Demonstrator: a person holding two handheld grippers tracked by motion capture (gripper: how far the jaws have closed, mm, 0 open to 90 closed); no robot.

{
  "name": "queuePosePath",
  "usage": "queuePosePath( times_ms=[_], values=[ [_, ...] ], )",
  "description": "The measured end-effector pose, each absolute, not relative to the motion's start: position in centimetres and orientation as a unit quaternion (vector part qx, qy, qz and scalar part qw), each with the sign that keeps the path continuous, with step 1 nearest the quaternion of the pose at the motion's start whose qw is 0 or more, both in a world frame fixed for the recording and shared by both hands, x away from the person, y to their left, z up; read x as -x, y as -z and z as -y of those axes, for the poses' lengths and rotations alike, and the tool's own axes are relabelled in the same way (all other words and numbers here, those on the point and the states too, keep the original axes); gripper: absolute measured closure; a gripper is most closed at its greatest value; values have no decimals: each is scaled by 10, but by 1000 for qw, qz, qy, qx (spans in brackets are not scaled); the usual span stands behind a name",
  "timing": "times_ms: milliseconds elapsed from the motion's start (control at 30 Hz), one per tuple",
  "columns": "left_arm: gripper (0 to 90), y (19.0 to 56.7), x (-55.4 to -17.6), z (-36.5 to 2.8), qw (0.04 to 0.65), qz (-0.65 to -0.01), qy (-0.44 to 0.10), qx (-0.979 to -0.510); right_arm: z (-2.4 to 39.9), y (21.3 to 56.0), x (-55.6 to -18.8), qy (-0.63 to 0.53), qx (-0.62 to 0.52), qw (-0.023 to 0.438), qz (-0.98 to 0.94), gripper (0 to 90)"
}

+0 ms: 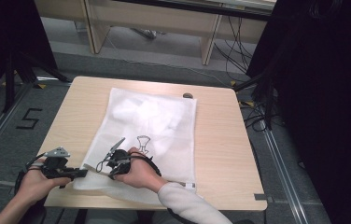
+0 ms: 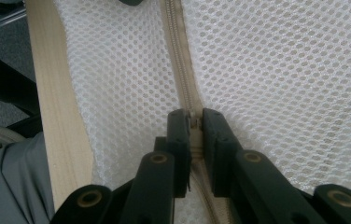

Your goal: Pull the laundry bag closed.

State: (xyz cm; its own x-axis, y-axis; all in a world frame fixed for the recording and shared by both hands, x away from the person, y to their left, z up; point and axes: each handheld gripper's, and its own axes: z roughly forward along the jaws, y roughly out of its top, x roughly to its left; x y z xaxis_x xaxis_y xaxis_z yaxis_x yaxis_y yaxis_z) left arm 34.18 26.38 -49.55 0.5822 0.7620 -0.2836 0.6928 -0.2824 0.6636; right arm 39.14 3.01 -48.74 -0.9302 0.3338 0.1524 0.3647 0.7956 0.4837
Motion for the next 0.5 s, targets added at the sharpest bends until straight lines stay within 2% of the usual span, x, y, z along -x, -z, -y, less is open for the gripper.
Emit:
queuePosePath(
  times_ms=[500],
  values=[
    [856, 495, -342, -265, 385, -455, -41, -802, -26, 488, -392, 259, 174, 25, 950, 826]
  ],
)
